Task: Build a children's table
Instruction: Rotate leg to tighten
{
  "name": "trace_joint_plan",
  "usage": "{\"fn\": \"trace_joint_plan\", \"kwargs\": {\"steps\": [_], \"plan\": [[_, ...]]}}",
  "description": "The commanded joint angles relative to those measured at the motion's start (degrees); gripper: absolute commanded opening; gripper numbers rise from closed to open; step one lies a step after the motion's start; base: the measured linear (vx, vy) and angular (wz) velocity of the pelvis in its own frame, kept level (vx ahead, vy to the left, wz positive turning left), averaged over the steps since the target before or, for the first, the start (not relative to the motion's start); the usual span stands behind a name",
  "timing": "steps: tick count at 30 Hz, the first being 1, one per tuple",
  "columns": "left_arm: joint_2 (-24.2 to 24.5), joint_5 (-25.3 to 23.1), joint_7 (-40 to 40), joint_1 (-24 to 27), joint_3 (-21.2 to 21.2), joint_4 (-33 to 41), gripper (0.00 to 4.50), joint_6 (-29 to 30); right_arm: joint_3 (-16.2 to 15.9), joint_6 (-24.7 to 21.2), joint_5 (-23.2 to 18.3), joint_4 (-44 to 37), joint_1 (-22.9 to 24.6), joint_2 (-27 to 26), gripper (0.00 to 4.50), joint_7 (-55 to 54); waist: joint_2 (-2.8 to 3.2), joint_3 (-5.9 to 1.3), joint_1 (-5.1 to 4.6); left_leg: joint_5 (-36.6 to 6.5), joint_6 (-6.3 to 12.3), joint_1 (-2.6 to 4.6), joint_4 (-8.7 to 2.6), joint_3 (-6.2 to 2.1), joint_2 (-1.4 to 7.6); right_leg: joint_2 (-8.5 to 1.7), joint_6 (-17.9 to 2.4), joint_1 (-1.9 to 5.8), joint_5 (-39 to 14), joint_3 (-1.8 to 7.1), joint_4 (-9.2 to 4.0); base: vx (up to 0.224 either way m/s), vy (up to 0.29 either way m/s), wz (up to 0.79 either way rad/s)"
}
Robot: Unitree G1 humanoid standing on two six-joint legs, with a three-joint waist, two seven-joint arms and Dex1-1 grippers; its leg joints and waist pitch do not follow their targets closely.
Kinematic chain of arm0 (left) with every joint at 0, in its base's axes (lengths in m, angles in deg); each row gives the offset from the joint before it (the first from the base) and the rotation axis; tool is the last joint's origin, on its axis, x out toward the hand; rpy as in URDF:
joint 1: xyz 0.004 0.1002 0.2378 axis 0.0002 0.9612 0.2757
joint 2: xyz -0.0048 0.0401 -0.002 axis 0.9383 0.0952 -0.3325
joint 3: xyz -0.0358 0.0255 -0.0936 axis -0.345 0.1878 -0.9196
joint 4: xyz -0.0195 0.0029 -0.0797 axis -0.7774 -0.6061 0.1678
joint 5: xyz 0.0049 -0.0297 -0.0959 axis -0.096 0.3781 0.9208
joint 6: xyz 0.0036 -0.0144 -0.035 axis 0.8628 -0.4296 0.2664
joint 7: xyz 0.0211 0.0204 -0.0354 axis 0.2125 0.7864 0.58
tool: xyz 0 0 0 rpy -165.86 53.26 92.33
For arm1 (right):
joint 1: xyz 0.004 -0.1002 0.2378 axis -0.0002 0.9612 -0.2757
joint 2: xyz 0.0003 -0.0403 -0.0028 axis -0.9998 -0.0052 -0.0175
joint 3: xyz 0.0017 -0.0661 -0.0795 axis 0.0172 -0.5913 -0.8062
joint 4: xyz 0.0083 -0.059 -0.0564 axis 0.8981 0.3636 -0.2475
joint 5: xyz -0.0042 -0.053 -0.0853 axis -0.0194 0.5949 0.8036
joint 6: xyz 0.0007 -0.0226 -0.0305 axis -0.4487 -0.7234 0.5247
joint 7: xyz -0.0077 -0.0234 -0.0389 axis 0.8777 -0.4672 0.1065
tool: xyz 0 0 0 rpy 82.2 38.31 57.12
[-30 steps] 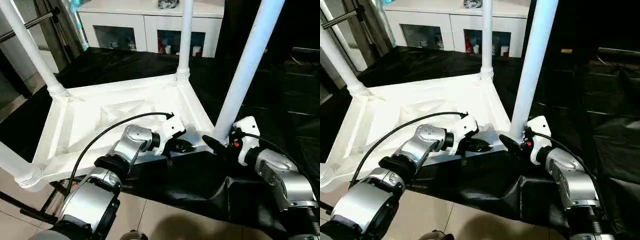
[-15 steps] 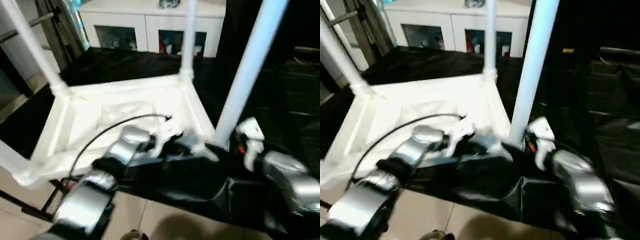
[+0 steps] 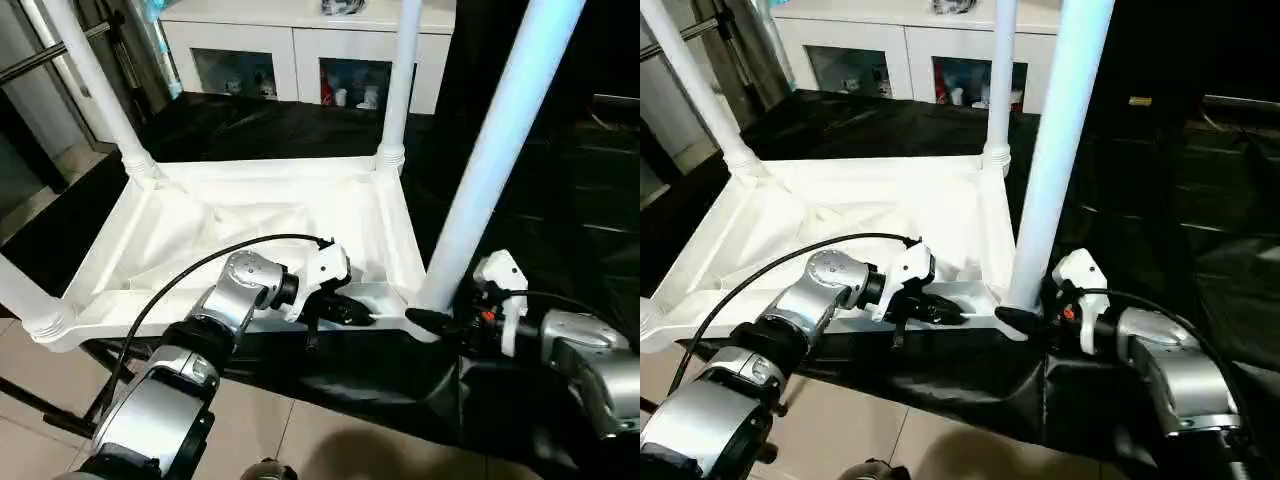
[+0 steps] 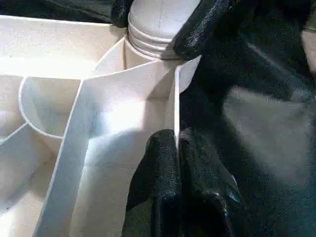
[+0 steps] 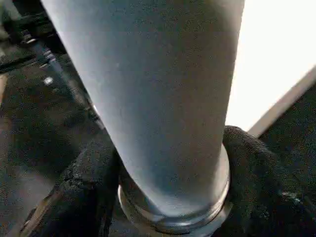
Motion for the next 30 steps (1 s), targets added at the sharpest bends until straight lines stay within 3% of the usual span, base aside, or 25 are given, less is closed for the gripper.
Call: {"fn": "trace_joint_plan", "kwargs": {"steps": [1, 2, 5, 6, 11, 13, 14, 17, 19, 21, 24, 26, 27, 30], "plan": [[-3.03, 0.89, -4.33, -2.36, -1.20, 0.75, 0.00, 0.29, -3.15, -0.44, 1.55, 2.29, -1.02, -3.64, 2.70, -4.52, -1.61, -3.45, -0.11, -13.87, 4.18, 1.34, -3.86, -1.23, 3.05, -3.91, -12.83, 2.30, -13.15, 2.02, -4.52, 0.000, 0.000, 0.00], [-3.92, 0.51, -7.87, -3.34, -1.81, -0.52, 0.00, 0.85, -2.30, -0.62, 3.09, 4.88, -2.27, -6.28, 2.70, -10.20, -1.77, -3.41, -0.53, -14.83, 3.19, 1.41, -4.02, -1.29, 2.98, -3.94, -12.21, 2.25, -15.32, 2.05, -4.71, 0.000, 0.000, 0.00], [-6.20, 0.00, -15.74, -5.63, -3.18, -2.92, 0.00, 2.41, -0.42, -1.03, 5.33, 10.24, -4.90, -11.88, 2.70, -21.63, -1.53, -3.17, -1.44, -17.82, 0.53, 1.66, -4.42, -1.60, 2.72, -4.00, -10.79, 1.95, -20.67, 1.92, -5.17, 0.000, 0.000, 0.00], [-7.38, 0.26, -19.00, -6.65, -3.98, -3.68, 0.00, 3.34, 0.68, -1.29, 5.42, 12.07, -6.00, -14.02, 2.70, -25.55, -1.64, -3.22, -1.75, -18.47, 0.17, 1.90, -4.45, -1.54, 2.78, -3.93, -10.17, 1.92, -20.06, 2.15, -5.39, 0.000, 0.000, 0.00], [-10.25, 0.63, -25.54, -8.81, -4.95, -5.40, 0.00, 4.27, 1.81, 0.37, 7.07, 16.78, -9.23, -18.60, 2.70, -33.42, -1.62, -3.47, -1.95, -15.78, 1.38, 1.58, -4.30, -1.38, 2.57, -3.84, -11.05, 2.17, -14.47, 2.18, -5.05, 0.000, 0.000, 0.00], [-10.92, 0.72, -25.96, -9.03, -4.88, -5.51, 0.00, 3.98, 1.42, 1.46, 7.52, 17.45, -9.86, -19.55, 2.70, -33.86, -1.32, -3.59, -1.88, -14.29, 2.03, 1.42, -4.10, -1.33, 2.46, -3.87, -11.11, 2.37, -12.63, 2.12, -4.96, 0.000, 0.000, 0.00], [-11.41, 0.17, -25.47, -9.20, -4.38, -5.79, 0.00, 3.17, 1.55, 1.96, 6.49, 17.26, -10.20, -20.81, 3.26, -32.30, -1.43, -3.71, -1.79, -12.61, 3.06, 1.27, -3.98, -1.29, 2.50, -3.82, -11.35, 2.56, -9.83, 2.12, -4.69, 0.000, 0.000, 0.00], [-11.49, -1.30, -24.37, -9.10, -3.08, -6.27, 0.00, 1.29, 1.59, 2.04, 5.12, 16.40, -10.20, -21.72, 3.42, -30.45, -1.28, -3.73, -1.77, -12.29, 4.10, 1.32, -3.95, -1.30, 2.60, -3.73, -11.76, 2.59, -8.71, 2.04, -4.60, 0.000, 0.000, 0.00], [-11.30, -1.59, -24.19, -8.89, -2.79, -6.32, 0.00, 0.99, 1.35, 2.37, 5.35, 15.76, -9.90, -21.26, 3.68, -30.45, -1.26, -3.70, -1.76, -12.77, 4.06, 1.42, -4.01, -1.30, 2.65, -3.73, -11.89, 2.57, -9.15, 2.03, -4.64, 0.000, 0.000, 0.00], [-10.28, -2.38, -23.92, -8.45, -2.08, -6.68, 0.00, 0.25, -0.39, 4.41, 6.59, 12.55, -8.23, -17.85, 3.68, -27.69, -1.53, -3.54, -1.64, -14.12, 3.67, 1.46, -4.15, -1.32, 2.75, -3.86, -11.28, 2.66, -11.36, 2.08, -4.89, 0.000, 0.000, 0.00], [-10.04, -2.61, -24.06, -8.28, -1.92, -6.82, 0.00, -0.10, -0.78, 5.35, 6.57, 10.38, -6.90, -16.01, 3.68, -25.56, -1.67, -3.65, -1.45, -12.88, 4.11, 1.37, -3.95, -1.24, 2.69, -3.85, -11.24, 2.70, -9.96, 2.14, -4.72, 0.000, 0.000, 0.00], [-9.62, -2.90, -23.64, -7.91, -1.83, -6.87, 0.00, -0.85, 0.97, 5.77, 4.55, 4.25, -2.89, -11.06, 3.68, -19.39, -1.76, -3.68, -0.92, -12.40, 5.01, 1.38, -3.76, -1.17, 2.74, -3.86, -11.11, 2.76, -9.72, 2.16, -4.72, 0.000, 0.000, 0.00], [-9.62, -2.90, -23.64, -7.91, -1.83, -6.87, 0.00, -0.85, 0.97, 5.77, 4.55, 4.25, -2.89, -11.06, 3.68, -19.39, -1.75, -3.62, -0.54, -12.23, 5.34, 1.52, -3.75, -1.16, 2.89, -3.89, -10.75, 2.76, -9.70, 2.24, -4.88, 0.000, 0.000, 0.00], [-9.08, -2.97, -23.01, -7.50, -1.70, -6.85, 0.00, -1.79, 4.41, 4.52, 1.16, -1.49, 1.46, -5.32, 3.68, -14.16, -1.68, -3.74, 0.07, -11.14, 6.61, 1.05, -3.52, -1.28, 2.76, -3.94, -10.73, 3.03, -8.05, 2.04, -4.56, 0.000, 0.000, 0.00]]}}
